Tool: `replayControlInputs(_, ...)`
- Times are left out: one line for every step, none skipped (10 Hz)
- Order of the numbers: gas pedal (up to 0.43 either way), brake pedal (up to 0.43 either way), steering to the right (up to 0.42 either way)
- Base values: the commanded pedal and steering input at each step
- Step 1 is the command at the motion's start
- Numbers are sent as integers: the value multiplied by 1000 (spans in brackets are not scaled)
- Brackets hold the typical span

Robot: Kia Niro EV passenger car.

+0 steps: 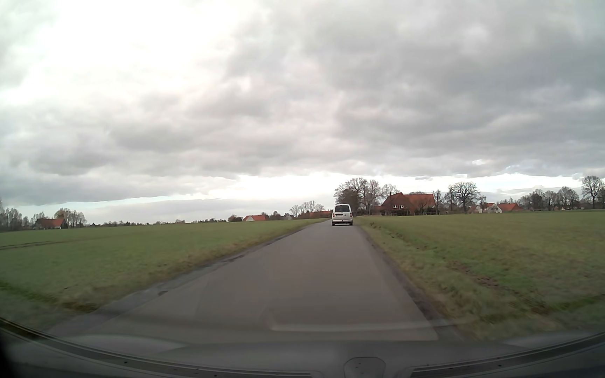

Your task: Follow the waypoints while adhering to traffic rules and regulations

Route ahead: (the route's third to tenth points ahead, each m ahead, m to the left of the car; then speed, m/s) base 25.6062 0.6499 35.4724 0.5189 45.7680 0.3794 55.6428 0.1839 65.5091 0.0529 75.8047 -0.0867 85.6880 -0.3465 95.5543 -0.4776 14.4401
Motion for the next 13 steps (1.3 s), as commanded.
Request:
replayControlInputs(177,0,5)
replayControlInputs(177,0,5)
replayControlInputs(189,0,5)
replayControlInputs(189,0,5)
replayControlInputs(189,0,5)
replayControlInputs(189,0,6)
replayControlInputs(189,0,6)
replayControlInputs(189,0,8)
replayControlInputs(177,0,9)
replayControlInputs(169,0,8)
replayControlInputs(169,0,6)
replayControlInputs(169,0,6)
replayControlInputs(169,0,5)
